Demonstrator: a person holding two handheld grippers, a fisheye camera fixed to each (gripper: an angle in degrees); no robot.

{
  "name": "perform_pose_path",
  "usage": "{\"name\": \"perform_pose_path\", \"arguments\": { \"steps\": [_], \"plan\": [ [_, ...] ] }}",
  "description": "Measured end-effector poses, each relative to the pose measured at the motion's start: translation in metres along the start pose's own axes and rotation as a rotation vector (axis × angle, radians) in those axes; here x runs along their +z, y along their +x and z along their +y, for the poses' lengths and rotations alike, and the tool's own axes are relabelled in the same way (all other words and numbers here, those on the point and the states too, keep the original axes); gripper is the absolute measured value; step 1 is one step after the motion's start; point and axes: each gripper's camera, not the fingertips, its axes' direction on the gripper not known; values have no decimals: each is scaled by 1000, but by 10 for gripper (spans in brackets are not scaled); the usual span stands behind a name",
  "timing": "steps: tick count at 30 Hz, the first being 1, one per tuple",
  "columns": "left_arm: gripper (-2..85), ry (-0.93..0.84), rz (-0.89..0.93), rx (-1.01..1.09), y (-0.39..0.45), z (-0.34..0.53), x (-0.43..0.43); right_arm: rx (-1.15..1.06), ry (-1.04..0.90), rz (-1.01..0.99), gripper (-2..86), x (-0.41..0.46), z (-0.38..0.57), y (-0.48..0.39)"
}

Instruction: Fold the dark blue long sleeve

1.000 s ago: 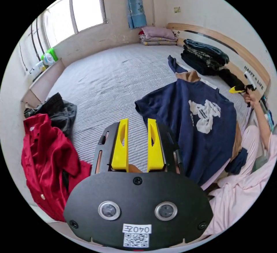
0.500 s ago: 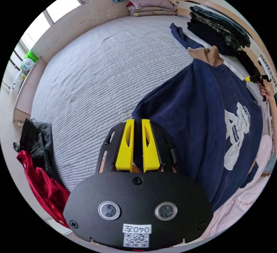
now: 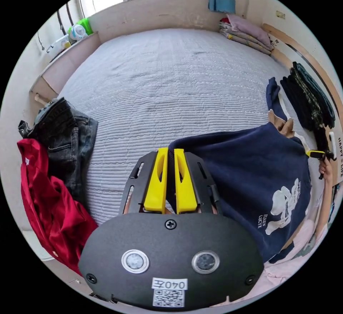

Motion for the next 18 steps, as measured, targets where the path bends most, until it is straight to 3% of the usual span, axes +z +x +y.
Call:
{"name": "perform_pose_path", "arguments": {
  "steps": [3,5,8,15,18],
  "plan": [
    [-14,-40,-45,101,15,6,17,32,-72,9,75,3,-5,-5],
    [-13,-43,-77,146,24,9,21,8,27,206,139,-26,-11,-42],
    [-13,-40,-110,169,30,9,22,-22,149,244,157,-46,-41,-83],
    [-12,-2,-89,144,21,10,13,120,55,28,114,24,-133,-72],
    [-12,42,-118,189,22,10,5,61,58,20,18,33,-149,-86]
  ]
}}
